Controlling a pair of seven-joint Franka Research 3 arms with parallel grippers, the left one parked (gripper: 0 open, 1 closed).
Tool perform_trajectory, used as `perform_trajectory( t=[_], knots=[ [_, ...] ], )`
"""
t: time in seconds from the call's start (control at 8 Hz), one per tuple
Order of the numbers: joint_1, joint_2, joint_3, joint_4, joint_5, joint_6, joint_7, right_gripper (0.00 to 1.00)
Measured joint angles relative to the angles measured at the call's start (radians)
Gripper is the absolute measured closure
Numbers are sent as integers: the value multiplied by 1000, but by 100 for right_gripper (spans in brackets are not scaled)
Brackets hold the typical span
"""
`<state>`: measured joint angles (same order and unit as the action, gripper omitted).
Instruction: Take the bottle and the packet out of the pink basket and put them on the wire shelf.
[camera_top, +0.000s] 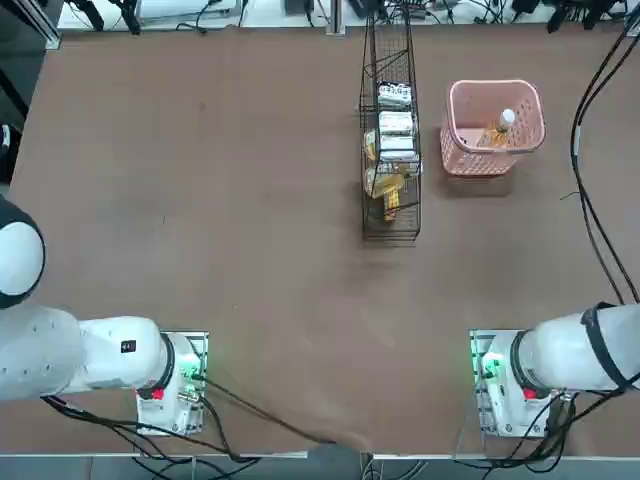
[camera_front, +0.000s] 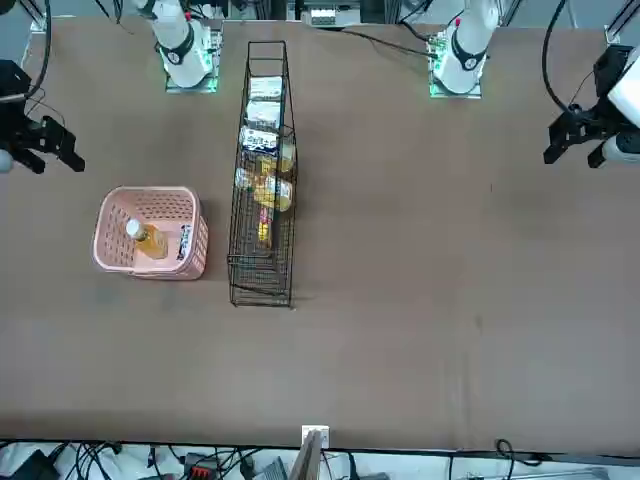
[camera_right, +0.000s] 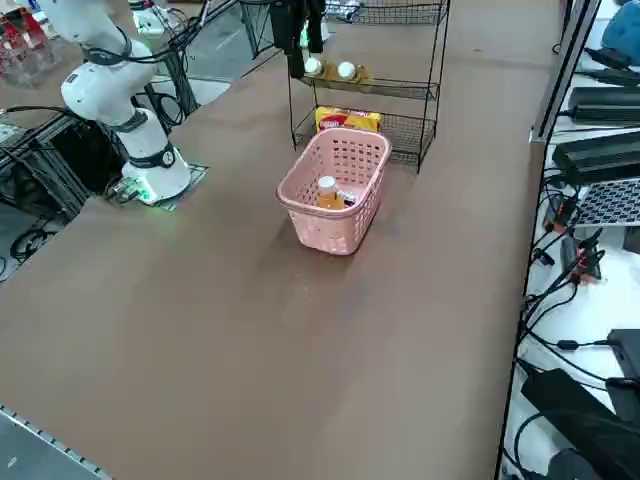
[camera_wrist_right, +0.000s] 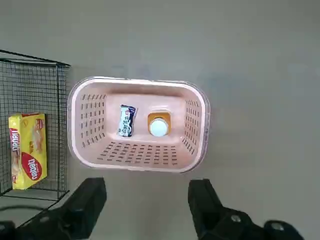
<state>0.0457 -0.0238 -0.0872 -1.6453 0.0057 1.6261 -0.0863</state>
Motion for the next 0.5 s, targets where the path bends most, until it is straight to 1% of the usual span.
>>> perform_trajectory(
  t=[0.25, 0.5],
  knots=[
    [1, 2, -4, -7, 1, -5, 0, 0],
    [2, 15, -32, -27, 31, 33, -7, 0]
  ],
)
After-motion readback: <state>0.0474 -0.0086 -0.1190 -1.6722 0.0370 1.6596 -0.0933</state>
